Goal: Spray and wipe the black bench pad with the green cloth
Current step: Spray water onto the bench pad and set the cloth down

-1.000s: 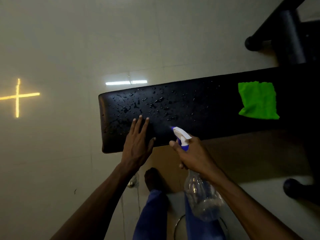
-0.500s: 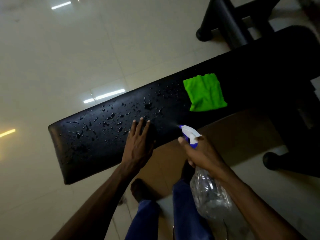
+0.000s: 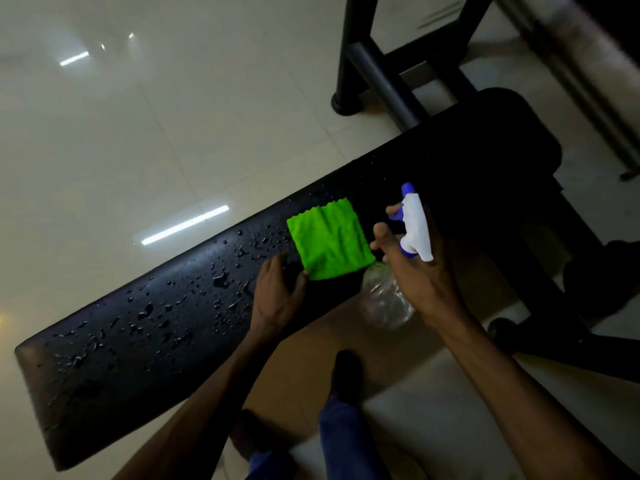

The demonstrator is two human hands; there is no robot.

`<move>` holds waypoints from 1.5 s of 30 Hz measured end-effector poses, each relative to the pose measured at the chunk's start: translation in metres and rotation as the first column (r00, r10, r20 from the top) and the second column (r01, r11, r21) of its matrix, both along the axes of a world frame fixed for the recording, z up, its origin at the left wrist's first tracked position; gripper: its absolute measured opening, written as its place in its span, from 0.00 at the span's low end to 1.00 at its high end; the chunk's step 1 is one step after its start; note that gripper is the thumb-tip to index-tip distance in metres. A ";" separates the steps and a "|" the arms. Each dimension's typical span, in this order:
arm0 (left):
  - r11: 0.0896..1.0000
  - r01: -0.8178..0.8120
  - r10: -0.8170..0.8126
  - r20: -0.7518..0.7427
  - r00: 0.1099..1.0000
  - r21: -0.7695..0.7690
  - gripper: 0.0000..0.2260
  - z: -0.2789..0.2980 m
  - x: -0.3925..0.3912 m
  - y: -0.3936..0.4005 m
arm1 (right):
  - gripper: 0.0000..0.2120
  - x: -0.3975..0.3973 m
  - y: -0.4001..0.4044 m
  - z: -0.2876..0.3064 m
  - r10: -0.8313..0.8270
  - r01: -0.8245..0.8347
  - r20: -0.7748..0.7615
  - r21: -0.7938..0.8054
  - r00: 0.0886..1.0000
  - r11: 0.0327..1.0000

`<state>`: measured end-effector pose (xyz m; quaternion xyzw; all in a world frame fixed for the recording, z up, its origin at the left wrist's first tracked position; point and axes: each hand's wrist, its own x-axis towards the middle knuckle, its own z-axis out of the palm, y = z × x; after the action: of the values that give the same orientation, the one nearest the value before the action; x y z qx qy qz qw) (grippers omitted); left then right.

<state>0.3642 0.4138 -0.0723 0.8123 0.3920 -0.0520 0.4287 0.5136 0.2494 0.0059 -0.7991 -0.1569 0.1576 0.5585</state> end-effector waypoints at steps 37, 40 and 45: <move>0.651 -0.333 0.546 0.117 0.829 -0.682 0.08 0.053 0.003 0.016 | 0.47 0.009 -0.016 -0.040 -0.175 0.172 0.002 -0.209 0.985 0.963; 0.618 -0.334 0.565 0.107 0.818 -0.712 0.08 0.056 -0.002 0.012 | 0.37 -0.031 -0.030 -0.051 -0.405 0.321 -0.202 -0.348 0.892 0.881; 0.569 -0.297 0.562 0.099 0.821 -0.767 0.04 0.066 -0.017 0.002 | 0.37 -0.093 -0.012 -0.041 -0.081 0.214 -0.995 -0.066 0.062 0.975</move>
<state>0.3467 0.4158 -0.0067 0.4496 0.4486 0.0434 0.7712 0.4208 0.2371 -0.0350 -0.4628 0.3373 0.5915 0.5676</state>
